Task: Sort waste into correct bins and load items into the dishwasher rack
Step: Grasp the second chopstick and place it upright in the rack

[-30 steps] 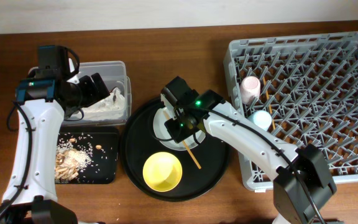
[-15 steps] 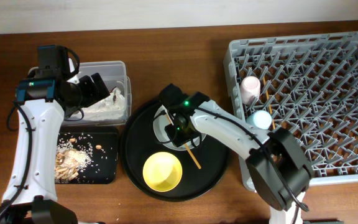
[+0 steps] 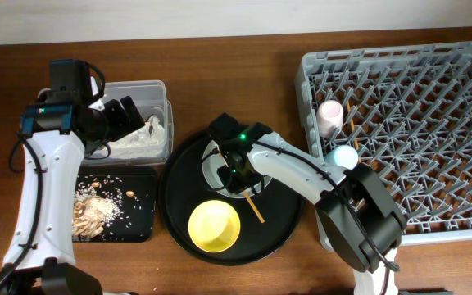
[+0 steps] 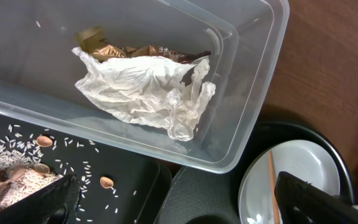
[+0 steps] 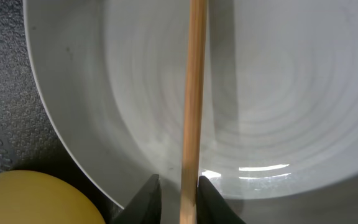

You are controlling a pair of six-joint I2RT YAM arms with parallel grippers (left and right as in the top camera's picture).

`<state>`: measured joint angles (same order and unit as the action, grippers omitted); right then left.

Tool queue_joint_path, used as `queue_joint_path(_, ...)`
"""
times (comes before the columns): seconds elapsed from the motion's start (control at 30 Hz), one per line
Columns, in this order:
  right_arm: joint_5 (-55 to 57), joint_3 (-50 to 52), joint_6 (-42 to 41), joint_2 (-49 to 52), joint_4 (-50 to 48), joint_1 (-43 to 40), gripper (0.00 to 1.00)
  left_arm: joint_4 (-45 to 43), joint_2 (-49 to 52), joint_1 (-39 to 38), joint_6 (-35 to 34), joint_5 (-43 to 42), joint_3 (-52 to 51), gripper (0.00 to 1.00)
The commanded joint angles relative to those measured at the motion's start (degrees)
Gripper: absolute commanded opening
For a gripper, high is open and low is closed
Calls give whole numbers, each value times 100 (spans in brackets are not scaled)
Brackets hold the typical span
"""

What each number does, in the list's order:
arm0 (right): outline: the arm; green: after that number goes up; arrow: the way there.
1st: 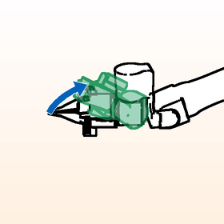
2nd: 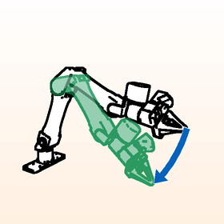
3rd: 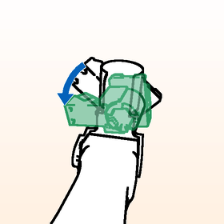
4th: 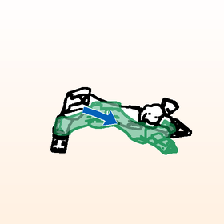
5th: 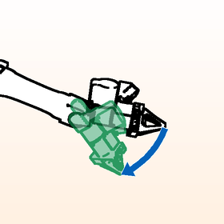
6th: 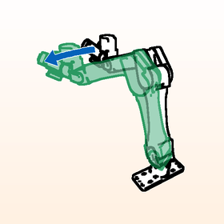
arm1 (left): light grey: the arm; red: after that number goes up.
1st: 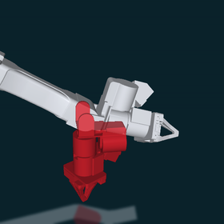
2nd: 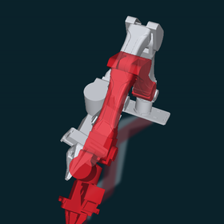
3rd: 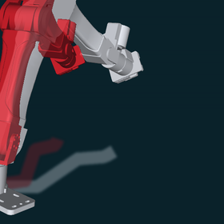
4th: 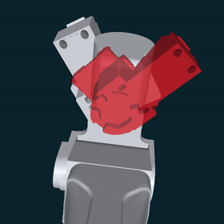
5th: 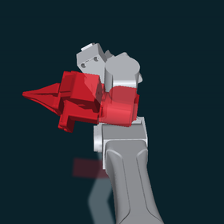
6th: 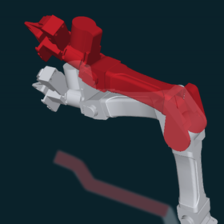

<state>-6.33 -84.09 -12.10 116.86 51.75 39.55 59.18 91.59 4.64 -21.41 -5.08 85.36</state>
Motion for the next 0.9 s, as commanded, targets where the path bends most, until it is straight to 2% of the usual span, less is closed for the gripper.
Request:
queue_joint_path(0.0, 81, 59, -46, 68, -15, 24, 21, 7, -66, 13, 48, 42, 94, 99)
queue_joint_path(0.27, 81, 258, -46, 68, -260, 24, 20, 7, -66, 13, 48, 42, 94, 99)
queue_joint_path(0.43, 83, 164, -44, 50, -219, 13, 4, 7, -66, 13, 48, 42, 94, 99)
queue_joint_path(0.67, 249, -1012, 247, -376, 518, -415, 4, 4, -66, 13, 48, 42, 94, 99)
queue_joint_path(0.87, 1600, -2083, 1093, -595, 1628, -1569, 4, 7, -66, 13, 48, 42, 94, 99)
